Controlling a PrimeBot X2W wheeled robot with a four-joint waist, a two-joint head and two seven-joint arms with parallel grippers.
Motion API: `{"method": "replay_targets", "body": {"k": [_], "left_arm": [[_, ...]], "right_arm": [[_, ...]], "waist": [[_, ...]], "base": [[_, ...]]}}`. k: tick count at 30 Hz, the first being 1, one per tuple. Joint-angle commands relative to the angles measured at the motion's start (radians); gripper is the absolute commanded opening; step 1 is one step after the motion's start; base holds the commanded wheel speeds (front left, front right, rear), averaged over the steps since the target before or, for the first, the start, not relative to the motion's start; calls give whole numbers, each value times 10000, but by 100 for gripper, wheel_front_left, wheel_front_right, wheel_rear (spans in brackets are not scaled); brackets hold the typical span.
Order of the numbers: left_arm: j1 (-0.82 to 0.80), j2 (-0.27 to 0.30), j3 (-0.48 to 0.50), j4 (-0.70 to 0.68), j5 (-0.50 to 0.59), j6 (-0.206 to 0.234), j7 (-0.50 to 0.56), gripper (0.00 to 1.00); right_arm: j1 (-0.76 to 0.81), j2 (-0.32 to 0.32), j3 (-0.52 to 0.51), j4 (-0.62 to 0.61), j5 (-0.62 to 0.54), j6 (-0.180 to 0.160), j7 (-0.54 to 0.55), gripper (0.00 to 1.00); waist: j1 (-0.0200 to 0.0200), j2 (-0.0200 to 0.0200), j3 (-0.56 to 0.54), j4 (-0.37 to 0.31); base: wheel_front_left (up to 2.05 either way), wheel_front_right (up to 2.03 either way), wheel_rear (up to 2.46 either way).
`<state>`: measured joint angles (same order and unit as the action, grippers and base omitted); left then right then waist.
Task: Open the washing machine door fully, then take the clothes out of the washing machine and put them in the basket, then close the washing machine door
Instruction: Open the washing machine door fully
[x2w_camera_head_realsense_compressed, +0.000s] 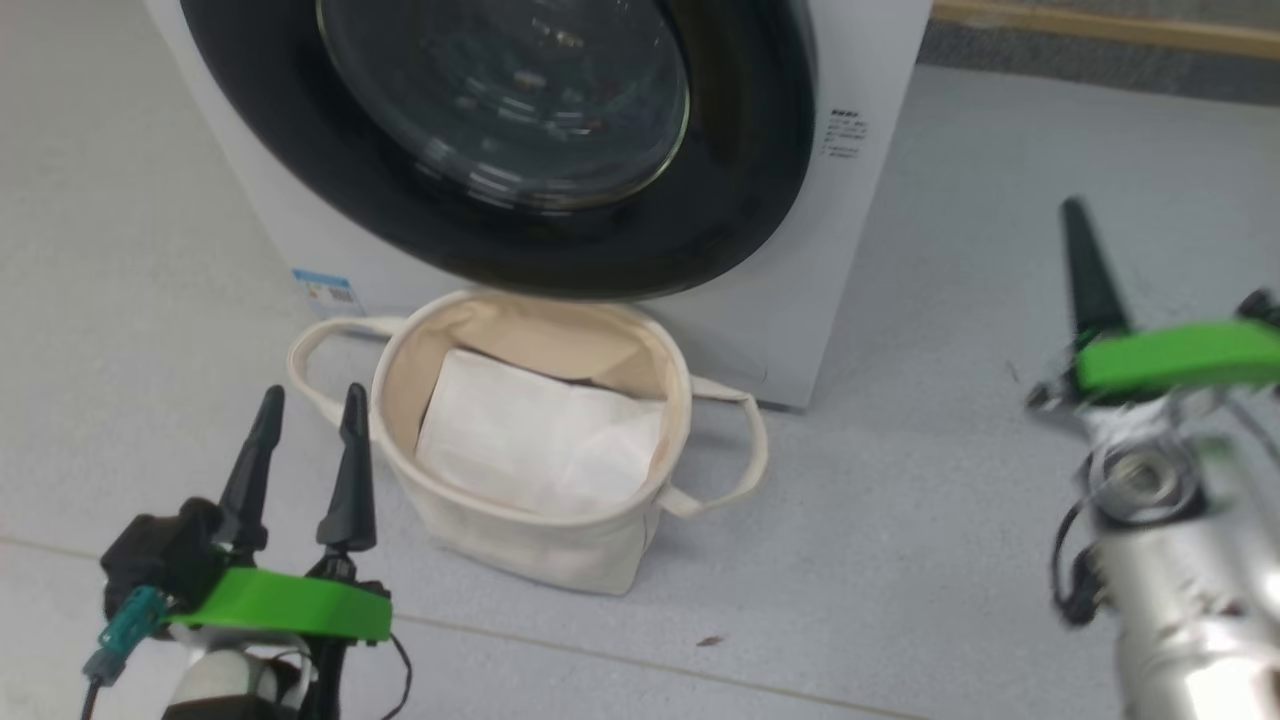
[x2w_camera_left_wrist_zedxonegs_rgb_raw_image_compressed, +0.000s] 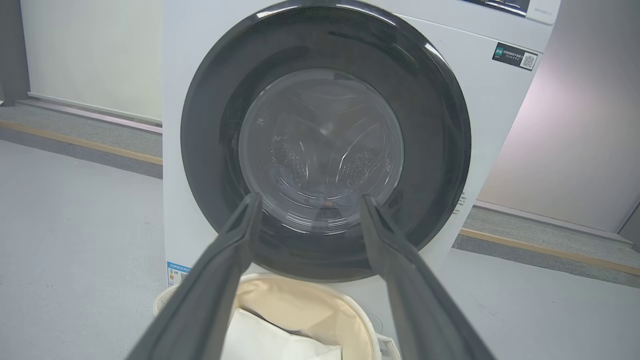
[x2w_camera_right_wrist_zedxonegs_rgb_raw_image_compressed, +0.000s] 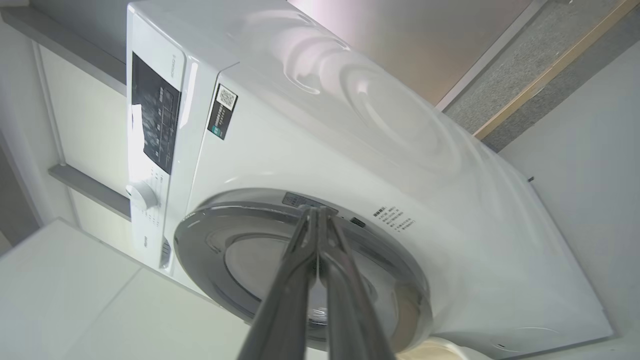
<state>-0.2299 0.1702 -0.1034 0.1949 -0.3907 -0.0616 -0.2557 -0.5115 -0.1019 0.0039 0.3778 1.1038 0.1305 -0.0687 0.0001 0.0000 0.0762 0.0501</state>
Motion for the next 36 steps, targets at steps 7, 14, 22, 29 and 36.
{"method": "replay_targets", "body": {"k": [7, 14, 22, 29, 36], "left_arm": [[-582, -310, 270, -383, 161, -118, -61, 100], [-599, -694, 320, -351, 311, -289, -61, 100], [-817, -1034, 317, -408, 401, -432, -61, 100], [-1056, -1170, 247, -480, 439, -486, -61, 100], [-1266, -1195, -62, -570, 158, -419, -61, 100]], "right_arm": [[-2224, -1262, -579, 1076, 2625, 2, 2141, 0], [-3896, -2065, -265, 2864, 3666, 2, 4843, 0], [-5734, -2593, -95, 4215, 3736, 2, 5888, 0], [-6929, -2782, 20, 4873, 3688, 2, 6296, 0], [-7680, -2785, 145, 5208, 3606, 2, 6445, 0]], "waist": [[-1, 0, 758, 697], [-1, 0, 1198, 1283], [-1, 0, 1921, 1881], [-1, 0, 2518, 2164], [-1, 0, 2968, 2325]], "base": [[0, 0, 0], [0, 0, 0], [0, 0, 0], [0, 0, 0], [0, 0, 0]]}}
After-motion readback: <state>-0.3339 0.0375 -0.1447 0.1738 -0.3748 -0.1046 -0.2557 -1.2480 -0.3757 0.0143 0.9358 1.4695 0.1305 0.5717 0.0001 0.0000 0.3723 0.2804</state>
